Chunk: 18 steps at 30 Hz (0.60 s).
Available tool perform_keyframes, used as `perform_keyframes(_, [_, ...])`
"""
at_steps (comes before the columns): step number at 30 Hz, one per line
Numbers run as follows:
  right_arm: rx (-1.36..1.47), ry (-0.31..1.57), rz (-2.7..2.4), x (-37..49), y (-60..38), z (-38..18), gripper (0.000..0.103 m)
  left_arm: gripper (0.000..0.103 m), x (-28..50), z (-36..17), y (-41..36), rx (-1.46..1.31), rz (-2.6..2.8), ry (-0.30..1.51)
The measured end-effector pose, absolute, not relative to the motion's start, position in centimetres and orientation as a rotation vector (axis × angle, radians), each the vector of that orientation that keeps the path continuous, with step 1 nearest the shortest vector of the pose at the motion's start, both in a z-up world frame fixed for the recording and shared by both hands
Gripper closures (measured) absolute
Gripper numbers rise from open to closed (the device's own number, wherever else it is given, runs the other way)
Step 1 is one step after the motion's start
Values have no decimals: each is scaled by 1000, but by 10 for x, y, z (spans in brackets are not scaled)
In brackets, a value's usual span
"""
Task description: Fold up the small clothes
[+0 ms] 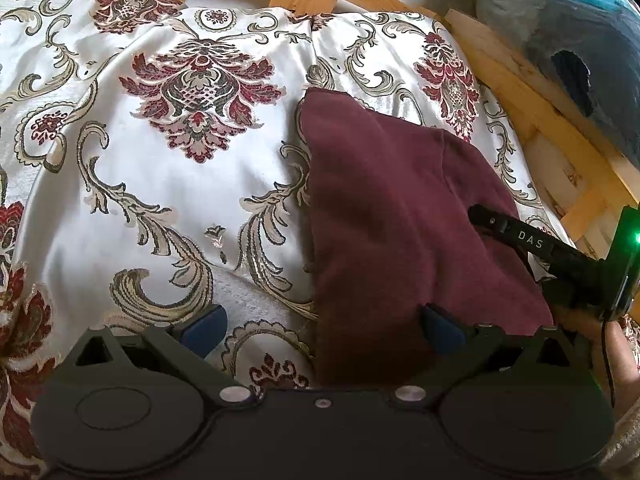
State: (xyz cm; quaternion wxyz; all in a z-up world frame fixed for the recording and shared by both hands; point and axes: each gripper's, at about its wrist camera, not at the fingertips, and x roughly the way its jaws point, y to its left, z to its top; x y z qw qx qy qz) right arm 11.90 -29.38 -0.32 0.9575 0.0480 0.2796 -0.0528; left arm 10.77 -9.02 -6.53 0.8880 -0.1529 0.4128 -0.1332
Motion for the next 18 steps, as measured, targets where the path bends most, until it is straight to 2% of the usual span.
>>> perform_keyframes(8, [230, 502, -61, 118, -299, 5, 0, 1, 108, -65, -90, -315, -276, 855])
perform_keyframes(15, [183, 497, 27, 135, -290, 3, 0, 1, 115, -53, -85, -339, -382, 825])
perform_keyframes(16, [182, 499, 36, 137, -290, 3, 1, 1, 118, -51, -85, -343, -425, 811])
perform_keyframes(18, [169, 504, 46, 141, -290, 1, 11, 1, 127, -48, -88, -330, -491, 806])
